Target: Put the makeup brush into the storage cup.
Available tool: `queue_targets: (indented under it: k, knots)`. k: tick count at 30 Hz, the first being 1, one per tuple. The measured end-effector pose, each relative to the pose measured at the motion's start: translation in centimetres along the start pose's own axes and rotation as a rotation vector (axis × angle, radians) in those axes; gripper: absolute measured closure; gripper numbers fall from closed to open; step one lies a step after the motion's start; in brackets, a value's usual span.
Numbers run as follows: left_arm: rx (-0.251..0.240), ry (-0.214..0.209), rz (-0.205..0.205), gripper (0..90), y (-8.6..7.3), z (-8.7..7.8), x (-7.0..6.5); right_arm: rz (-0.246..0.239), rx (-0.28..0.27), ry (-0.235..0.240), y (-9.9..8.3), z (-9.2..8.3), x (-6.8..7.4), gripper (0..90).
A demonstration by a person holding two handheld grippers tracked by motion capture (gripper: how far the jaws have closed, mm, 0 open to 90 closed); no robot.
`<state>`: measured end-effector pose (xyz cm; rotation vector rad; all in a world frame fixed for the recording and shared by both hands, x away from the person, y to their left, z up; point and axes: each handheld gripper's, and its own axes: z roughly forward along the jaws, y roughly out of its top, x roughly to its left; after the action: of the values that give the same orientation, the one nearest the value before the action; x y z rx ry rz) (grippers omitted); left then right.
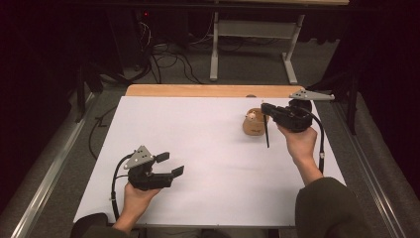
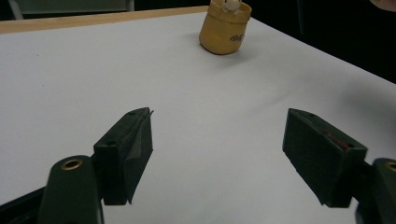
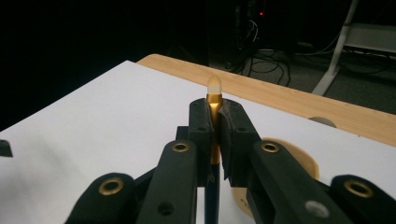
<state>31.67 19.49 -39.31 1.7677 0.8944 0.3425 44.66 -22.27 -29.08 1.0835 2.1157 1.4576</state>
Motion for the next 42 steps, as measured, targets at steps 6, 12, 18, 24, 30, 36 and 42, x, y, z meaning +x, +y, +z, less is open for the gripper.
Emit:
queue_targets:
  k: [6, 12, 18, 24, 30, 36, 42]
  knots:
    - [0.002, 0.000, -0.006, 24.8, 0.0, 0.1, 0.0, -0.003, -0.002, -0.020, 1.0, 0.6, -0.4, 85.9]
    - [0.003, 0.001, -0.001, 24.8, 0.0, 0.0, 0.0, -0.010, 0.004, -0.042, 1.7, 1.0, -0.7, 85.9]
    - [0.005, 0.000, -0.003, 24.9, 0.0, 0.0, 0.0, -0.019, 0.016, -0.066, 2.3, 1.7, -0.9, 85.9]
    - [0.006, -0.001, 0.001, 25.0, 0.0, 0.0, -0.1, -0.022, 0.018, -0.094, 3.1, 2.4, -1.4, 85.8]
    - [0.008, -0.001, 0.006, 25.1, 0.0, 0.1, -0.1, -0.021, 0.016, -0.113, 3.7, 3.3, -1.6, 85.8]
    - [0.008, -0.005, 0.009, 25.1, 0.0, 0.1, -0.2, -0.009, 0.020, -0.120, 4.2, 4.3, -1.7, 85.7]
    - [0.013, -0.007, 0.013, 25.2, 0.0, 0.1, -0.3, -0.009, 0.028, -0.125, 4.4, 5.3, -1.8, 85.7]
